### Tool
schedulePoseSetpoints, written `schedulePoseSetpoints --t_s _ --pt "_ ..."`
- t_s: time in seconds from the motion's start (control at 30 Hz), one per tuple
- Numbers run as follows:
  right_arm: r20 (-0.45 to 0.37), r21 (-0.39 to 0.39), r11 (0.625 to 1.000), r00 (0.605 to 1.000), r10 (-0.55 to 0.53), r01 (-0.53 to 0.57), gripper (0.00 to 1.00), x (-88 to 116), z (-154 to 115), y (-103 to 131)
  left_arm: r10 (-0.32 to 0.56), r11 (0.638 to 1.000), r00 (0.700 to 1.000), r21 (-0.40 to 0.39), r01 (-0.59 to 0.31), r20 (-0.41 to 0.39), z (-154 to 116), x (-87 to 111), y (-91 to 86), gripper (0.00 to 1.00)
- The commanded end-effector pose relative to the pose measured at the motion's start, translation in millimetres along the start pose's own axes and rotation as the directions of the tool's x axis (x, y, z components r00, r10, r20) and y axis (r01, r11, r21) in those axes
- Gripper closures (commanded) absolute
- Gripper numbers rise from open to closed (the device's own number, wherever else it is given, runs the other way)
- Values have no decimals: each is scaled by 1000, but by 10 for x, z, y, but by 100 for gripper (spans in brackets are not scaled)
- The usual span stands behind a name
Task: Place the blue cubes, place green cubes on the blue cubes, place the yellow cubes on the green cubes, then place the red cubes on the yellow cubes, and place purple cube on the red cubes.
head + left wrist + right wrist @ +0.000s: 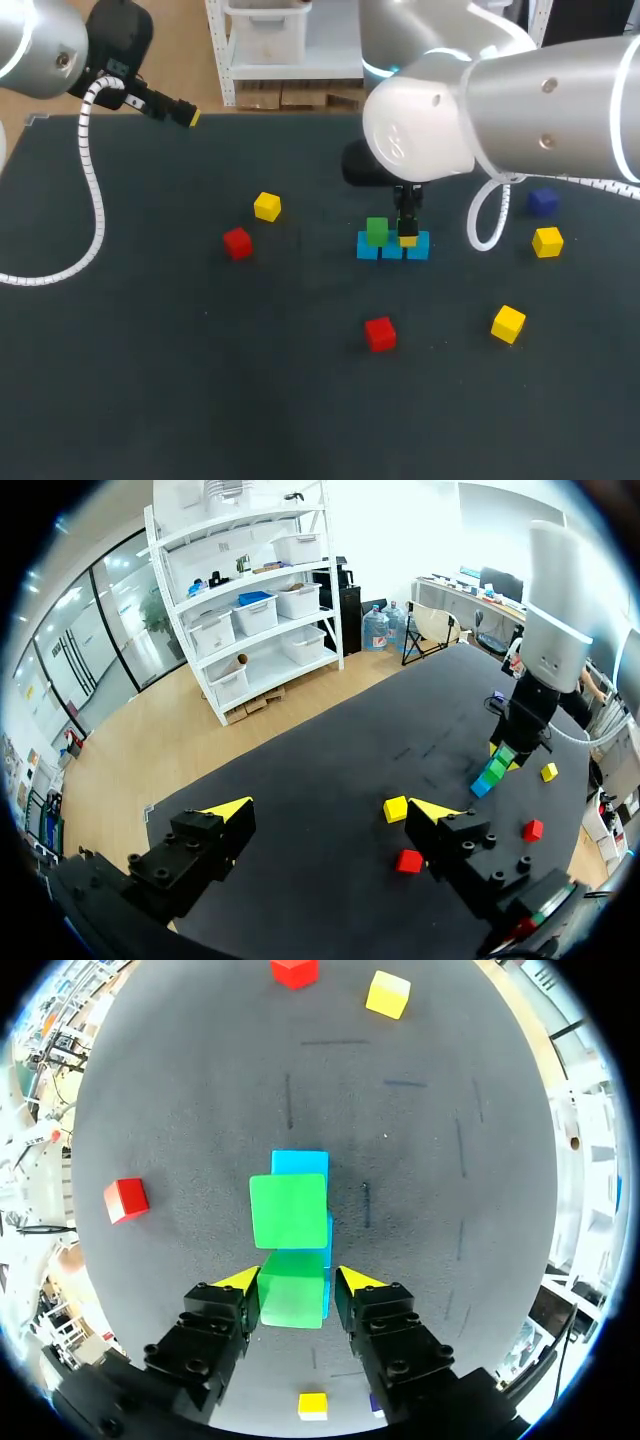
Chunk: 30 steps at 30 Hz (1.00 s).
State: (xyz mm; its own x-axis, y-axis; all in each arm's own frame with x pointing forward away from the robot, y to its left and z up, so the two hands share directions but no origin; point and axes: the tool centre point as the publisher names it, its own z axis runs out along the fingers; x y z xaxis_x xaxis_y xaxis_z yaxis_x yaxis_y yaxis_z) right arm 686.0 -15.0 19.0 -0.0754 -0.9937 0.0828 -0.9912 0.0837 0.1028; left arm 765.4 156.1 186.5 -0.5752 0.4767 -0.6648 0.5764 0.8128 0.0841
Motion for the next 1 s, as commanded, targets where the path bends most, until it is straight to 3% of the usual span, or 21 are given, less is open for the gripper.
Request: schedulePoseSetpoints --t_s 0.03,0.83,0.87,0.9,1.0 --pt "3 3 1000 1000 0 0 54 18 4 12 2 1000 1000 4 -2 4 -1 8 10 0" --pt "9 11 1000 1000 -6 6 51 7 -6 -22 2 1000 1000 4 -2 4 -1 8 10 0" --pt "9 11 1000 1000 -8 8 33 6 -7 -22 2 1000 1000 4 -2 4 -1 8 10 0" --pt "9 11 1000 1000 -9 9 0 6 -7 -23 2 1000 1000 4 -2 4 -1 8 10 0" --pt "8 12 1000 1000 -14 14 0 1 -12 -18 2 1000 1000 4 -2 4 -1 8 10 0"
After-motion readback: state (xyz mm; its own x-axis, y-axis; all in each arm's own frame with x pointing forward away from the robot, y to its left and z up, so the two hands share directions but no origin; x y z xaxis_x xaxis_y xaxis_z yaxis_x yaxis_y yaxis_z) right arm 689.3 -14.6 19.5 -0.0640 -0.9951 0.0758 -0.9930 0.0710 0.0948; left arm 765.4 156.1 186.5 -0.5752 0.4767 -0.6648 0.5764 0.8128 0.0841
